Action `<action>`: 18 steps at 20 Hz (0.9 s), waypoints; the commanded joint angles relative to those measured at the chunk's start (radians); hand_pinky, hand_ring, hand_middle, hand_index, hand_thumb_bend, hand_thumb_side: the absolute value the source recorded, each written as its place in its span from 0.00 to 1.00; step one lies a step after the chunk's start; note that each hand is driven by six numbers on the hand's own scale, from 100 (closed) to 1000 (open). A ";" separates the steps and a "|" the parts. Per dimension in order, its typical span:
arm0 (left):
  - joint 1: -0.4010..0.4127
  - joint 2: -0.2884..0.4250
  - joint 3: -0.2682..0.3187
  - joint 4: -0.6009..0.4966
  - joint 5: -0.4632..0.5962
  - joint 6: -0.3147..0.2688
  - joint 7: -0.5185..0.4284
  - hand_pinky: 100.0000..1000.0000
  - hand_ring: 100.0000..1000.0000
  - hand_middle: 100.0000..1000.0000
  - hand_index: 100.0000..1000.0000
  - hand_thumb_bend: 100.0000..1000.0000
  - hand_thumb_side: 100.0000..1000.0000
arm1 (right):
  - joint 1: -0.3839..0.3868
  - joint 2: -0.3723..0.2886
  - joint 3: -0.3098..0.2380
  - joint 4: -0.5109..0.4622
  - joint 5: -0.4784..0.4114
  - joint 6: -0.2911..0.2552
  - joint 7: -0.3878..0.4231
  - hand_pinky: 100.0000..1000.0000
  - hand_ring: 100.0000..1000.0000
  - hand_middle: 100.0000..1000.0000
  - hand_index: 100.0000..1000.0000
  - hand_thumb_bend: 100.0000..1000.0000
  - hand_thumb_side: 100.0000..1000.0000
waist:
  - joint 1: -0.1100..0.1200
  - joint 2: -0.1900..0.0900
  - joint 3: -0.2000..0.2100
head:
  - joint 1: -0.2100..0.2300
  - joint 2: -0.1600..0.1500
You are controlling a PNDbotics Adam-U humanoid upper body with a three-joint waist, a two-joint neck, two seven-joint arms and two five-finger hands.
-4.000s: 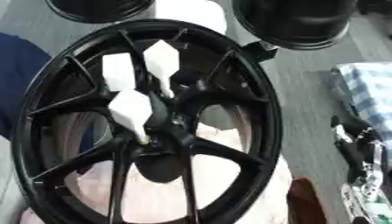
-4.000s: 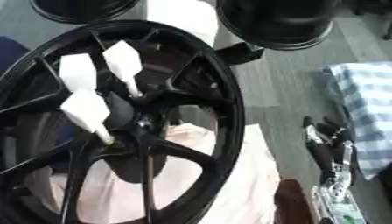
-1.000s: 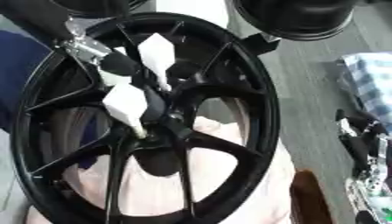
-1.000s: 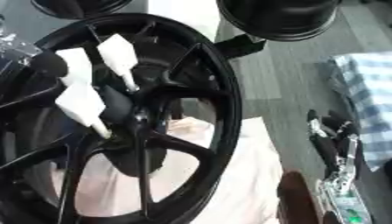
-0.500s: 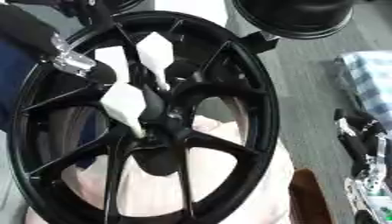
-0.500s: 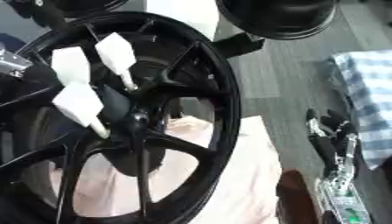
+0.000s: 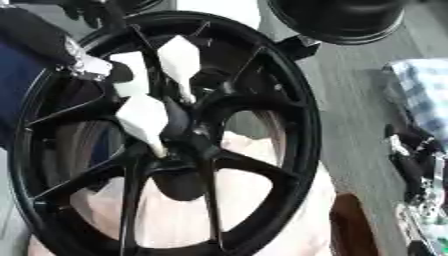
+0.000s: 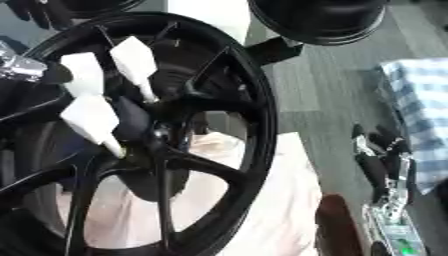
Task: Pull the pin out of the wheel hub.
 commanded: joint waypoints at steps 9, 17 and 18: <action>-0.001 -0.007 0.013 0.031 -0.020 0.066 -0.054 0.71 0.69 0.65 0.80 0.41 0.50 | -0.015 -0.007 0.000 -0.033 -0.002 -0.003 0.002 0.65 0.73 0.56 0.70 0.38 0.23 | -0.009 -0.001 -0.015 | 0.011 -0.018; 0.000 -0.034 -0.001 0.063 -0.031 0.063 -0.044 0.70 0.68 0.64 0.79 0.38 0.48 | -0.019 -0.003 0.003 -0.033 -0.005 -0.003 0.004 0.65 0.73 0.56 0.70 0.38 0.24 | -0.012 0.004 -0.022 | 0.013 -0.018; 0.000 -0.037 -0.003 0.068 -0.031 0.061 -0.042 0.70 0.68 0.64 0.79 0.38 0.48 | -0.020 -0.003 0.003 -0.033 -0.005 -0.002 0.004 0.65 0.73 0.56 0.70 0.38 0.24 | -0.012 0.004 -0.023 | 0.014 -0.018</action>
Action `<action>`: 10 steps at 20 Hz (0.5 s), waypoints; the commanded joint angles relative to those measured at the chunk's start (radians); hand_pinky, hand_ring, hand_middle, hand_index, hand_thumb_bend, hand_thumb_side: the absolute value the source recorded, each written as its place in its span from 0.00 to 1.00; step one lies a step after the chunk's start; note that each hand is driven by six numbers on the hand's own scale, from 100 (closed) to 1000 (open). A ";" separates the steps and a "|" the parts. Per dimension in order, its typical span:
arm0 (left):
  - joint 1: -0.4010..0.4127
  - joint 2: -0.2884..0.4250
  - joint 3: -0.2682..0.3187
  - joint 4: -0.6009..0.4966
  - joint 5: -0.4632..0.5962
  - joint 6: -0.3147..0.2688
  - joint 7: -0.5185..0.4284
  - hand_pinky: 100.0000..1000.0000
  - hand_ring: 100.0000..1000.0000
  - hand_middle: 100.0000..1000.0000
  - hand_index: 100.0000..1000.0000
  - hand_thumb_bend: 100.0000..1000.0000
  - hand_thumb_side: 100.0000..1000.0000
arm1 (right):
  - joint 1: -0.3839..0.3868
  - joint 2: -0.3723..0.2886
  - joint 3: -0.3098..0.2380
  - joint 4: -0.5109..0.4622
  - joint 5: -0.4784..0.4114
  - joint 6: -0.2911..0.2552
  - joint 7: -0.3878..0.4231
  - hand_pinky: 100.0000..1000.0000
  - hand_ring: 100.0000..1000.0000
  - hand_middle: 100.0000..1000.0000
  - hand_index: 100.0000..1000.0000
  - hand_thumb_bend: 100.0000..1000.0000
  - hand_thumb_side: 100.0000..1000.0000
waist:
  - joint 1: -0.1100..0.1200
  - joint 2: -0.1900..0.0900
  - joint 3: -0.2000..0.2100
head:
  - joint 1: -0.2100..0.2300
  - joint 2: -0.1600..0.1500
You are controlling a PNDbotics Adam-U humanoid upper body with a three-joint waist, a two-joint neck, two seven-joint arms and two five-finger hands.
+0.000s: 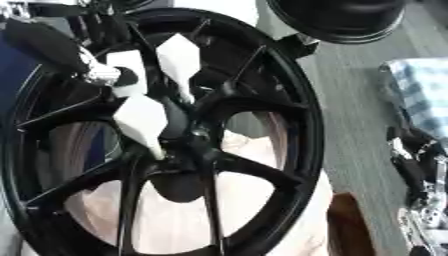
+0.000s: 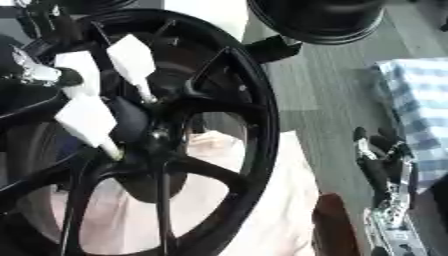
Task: Pull the pin out of the wheel hub.
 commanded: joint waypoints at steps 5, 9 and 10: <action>-0.014 -0.003 -0.010 0.024 -0.015 0.042 -0.059 0.68 0.65 0.61 0.77 0.37 0.44 | -0.005 -0.012 0.000 -0.021 -0.006 -0.003 0.004 0.65 0.73 0.56 0.70 0.38 0.25 | -0.002 -0.016 -0.003 | 0.008 -0.009; -0.012 -0.008 -0.019 0.035 -0.019 0.033 -0.060 0.66 0.62 0.58 0.75 0.34 0.38 | -0.005 -0.012 0.000 -0.020 -0.007 -0.003 0.004 0.65 0.73 0.56 0.70 0.38 0.25 | -0.002 -0.017 -0.003 | 0.010 -0.010; -0.012 -0.009 -0.021 0.038 -0.020 0.031 -0.061 0.65 0.62 0.57 0.74 0.33 0.36 | -0.005 -0.012 0.000 -0.020 -0.008 -0.003 0.004 0.65 0.73 0.56 0.70 0.37 0.25 | -0.002 -0.017 -0.003 | 0.011 -0.010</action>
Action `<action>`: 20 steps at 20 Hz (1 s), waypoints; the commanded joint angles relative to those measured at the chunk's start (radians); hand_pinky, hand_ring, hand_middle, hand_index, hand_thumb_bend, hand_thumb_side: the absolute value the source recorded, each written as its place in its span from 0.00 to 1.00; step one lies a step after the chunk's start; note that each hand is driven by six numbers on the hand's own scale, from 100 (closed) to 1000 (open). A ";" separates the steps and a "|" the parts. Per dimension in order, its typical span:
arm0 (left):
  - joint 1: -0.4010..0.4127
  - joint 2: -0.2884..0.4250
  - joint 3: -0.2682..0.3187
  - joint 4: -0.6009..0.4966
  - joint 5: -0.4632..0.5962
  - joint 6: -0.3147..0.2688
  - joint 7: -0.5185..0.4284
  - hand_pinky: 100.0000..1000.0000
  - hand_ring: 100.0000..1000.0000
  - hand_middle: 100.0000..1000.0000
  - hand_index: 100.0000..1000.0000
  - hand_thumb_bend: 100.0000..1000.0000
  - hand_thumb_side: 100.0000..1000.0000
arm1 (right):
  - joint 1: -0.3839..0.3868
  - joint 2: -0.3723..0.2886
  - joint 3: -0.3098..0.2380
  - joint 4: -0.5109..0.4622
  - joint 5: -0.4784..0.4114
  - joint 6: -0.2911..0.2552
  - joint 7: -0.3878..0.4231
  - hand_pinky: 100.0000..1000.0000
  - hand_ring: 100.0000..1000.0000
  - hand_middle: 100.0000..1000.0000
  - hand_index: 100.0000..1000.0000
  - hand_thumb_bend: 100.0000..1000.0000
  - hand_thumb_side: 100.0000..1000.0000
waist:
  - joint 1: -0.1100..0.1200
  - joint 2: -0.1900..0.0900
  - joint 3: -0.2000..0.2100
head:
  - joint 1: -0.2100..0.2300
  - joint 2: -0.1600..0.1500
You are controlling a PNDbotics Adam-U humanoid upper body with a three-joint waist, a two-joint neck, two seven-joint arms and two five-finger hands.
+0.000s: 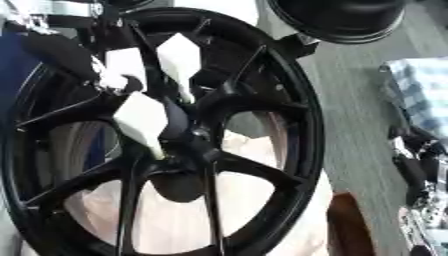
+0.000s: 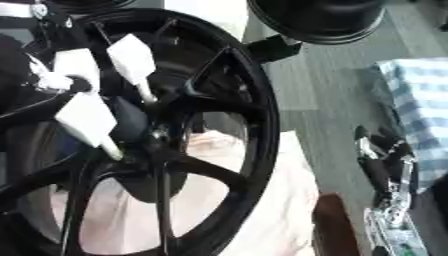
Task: Pull the pin out of the wheel hub.
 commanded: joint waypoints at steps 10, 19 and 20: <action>-0.018 0.013 0.046 -0.031 0.023 0.090 -0.021 0.47 0.44 0.34 0.49 0.00 0.13 | -0.003 -0.015 -0.004 -0.017 -0.006 0.000 -0.002 0.65 0.73 0.56 0.71 0.37 0.26 | 0.002 -0.022 0.002 | 0.002 -0.011; -0.033 0.029 0.193 -0.129 0.154 0.236 0.124 0.34 0.30 0.15 0.31 0.00 0.18 | 0.001 -0.018 -0.007 -0.014 -0.006 0.001 -0.007 0.65 0.73 0.56 0.71 0.37 0.27 | 0.003 -0.027 0.009 | -0.003 -0.006; -0.036 0.033 0.213 -0.141 0.169 0.253 0.141 0.34 0.29 0.15 0.31 0.00 0.18 | 0.002 -0.019 -0.007 -0.014 -0.006 0.001 -0.007 0.65 0.73 0.56 0.71 0.37 0.27 | 0.004 -0.028 0.011 | -0.004 -0.006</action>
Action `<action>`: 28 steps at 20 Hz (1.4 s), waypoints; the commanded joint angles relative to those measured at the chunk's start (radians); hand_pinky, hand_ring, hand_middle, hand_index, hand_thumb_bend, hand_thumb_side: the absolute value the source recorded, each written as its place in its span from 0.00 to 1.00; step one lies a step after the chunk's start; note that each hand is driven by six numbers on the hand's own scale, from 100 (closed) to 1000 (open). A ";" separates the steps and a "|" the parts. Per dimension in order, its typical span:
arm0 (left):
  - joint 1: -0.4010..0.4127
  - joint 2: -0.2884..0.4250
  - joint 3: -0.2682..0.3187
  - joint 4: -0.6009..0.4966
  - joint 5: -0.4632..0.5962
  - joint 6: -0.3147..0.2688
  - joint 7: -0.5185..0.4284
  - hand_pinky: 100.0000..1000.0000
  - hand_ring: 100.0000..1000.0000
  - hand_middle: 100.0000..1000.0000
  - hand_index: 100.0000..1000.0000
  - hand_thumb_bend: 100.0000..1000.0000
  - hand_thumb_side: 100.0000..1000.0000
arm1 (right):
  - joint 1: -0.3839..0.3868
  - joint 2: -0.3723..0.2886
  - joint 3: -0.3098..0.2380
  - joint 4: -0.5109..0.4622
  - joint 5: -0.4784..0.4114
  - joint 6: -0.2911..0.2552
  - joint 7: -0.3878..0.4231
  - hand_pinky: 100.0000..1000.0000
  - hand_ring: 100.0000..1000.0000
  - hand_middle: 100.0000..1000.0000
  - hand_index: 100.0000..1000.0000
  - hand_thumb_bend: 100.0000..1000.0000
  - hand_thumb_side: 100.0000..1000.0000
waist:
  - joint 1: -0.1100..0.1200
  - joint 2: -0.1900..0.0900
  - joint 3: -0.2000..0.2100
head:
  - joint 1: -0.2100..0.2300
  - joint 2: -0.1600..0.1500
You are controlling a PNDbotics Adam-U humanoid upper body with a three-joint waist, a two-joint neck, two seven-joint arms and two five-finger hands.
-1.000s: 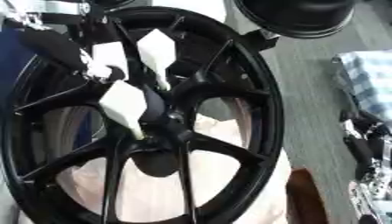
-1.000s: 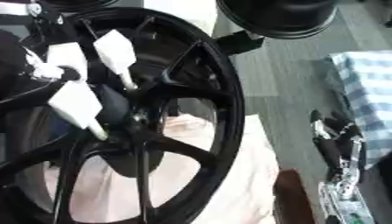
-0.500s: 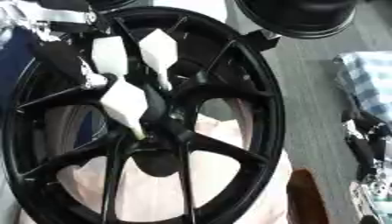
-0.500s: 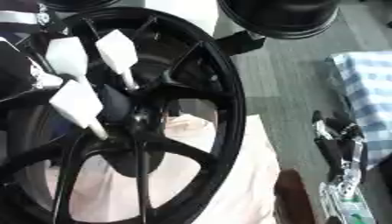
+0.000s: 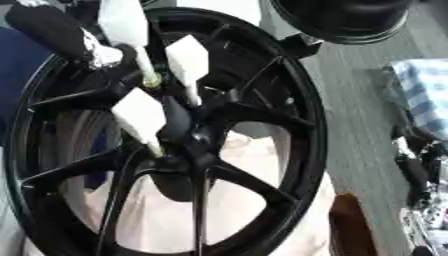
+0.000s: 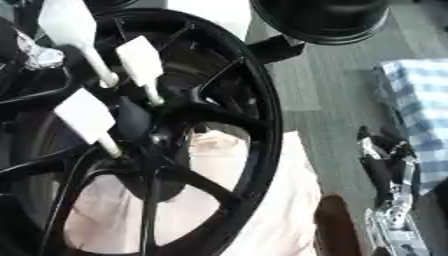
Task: Pull the pin out of the wheel hub.
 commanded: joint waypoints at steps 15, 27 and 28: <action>0.131 0.243 0.467 0.125 -0.021 0.126 0.242 0.31 0.28 0.15 0.31 0.00 0.15 | 0.007 -0.037 -0.027 -0.011 -0.001 -0.008 -0.028 0.65 0.73 0.56 0.71 0.37 0.27 | 0.015 -0.046 0.036 | -0.017 0.007; 0.466 0.188 0.597 0.189 -0.176 -0.001 0.449 0.42 0.37 0.26 0.44 0.00 0.13 | -0.002 -0.042 -0.026 0.000 -0.012 -0.011 -0.034 0.65 0.73 0.56 0.71 0.37 0.26 | 0.003 -0.060 0.025 | -0.014 -0.011; 0.495 0.173 0.591 0.193 -0.173 -0.008 0.467 0.45 0.39 0.30 0.48 0.00 0.13 | -0.003 -0.041 -0.024 0.000 -0.013 -0.012 -0.033 0.65 0.73 0.56 0.71 0.37 0.26 | 0.002 -0.061 0.022 | -0.012 -0.011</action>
